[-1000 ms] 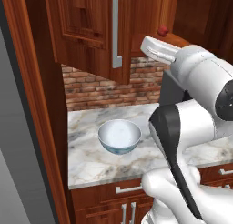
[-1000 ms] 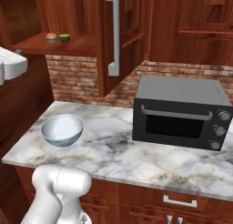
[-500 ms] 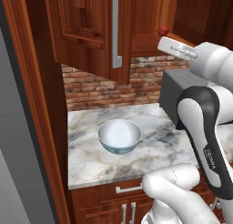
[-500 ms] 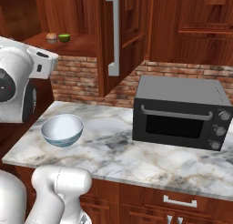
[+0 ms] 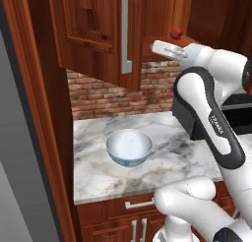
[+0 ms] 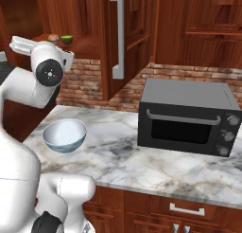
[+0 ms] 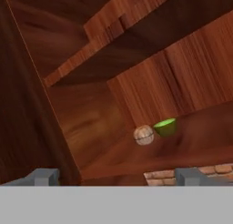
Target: Open the cabinet. Pick the tangerine and kiwi from the cabinet and place them into the bowl. Then close the cabinet.
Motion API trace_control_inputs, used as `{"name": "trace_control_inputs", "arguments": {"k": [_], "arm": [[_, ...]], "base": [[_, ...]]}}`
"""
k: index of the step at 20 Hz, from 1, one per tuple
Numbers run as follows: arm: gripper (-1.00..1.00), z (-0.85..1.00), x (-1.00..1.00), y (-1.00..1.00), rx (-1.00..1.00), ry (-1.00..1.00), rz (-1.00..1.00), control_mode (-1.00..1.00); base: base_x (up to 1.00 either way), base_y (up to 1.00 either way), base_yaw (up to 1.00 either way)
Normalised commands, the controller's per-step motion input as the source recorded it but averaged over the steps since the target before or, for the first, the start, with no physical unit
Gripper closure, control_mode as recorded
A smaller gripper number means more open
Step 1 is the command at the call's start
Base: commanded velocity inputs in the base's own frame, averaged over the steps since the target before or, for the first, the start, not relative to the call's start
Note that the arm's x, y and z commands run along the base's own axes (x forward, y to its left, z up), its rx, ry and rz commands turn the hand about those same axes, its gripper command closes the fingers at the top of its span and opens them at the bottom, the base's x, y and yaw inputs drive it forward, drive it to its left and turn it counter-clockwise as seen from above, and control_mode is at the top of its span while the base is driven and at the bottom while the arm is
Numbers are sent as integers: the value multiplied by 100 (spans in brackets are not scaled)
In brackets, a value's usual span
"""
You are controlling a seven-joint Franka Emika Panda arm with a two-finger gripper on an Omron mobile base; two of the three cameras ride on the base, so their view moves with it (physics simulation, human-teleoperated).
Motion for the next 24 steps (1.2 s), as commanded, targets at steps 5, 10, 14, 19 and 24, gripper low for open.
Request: {"name": "trace_control_inputs", "arguments": {"k": [5,10,14,19,24], "arm": [[-100,-16,88,39,0,6,18,-100],[-100,-6,48,73,0,8,21,-100],[-100,0,2,100,0,8,19,-100],[-100,0,-7,100,-1,2,14,-100],[-100,0,-8,94,-2,0,10,-100]], "base": [[0,0,0],[0,0,0],[0,0,0],[0,0,0],[0,0,0]]}}
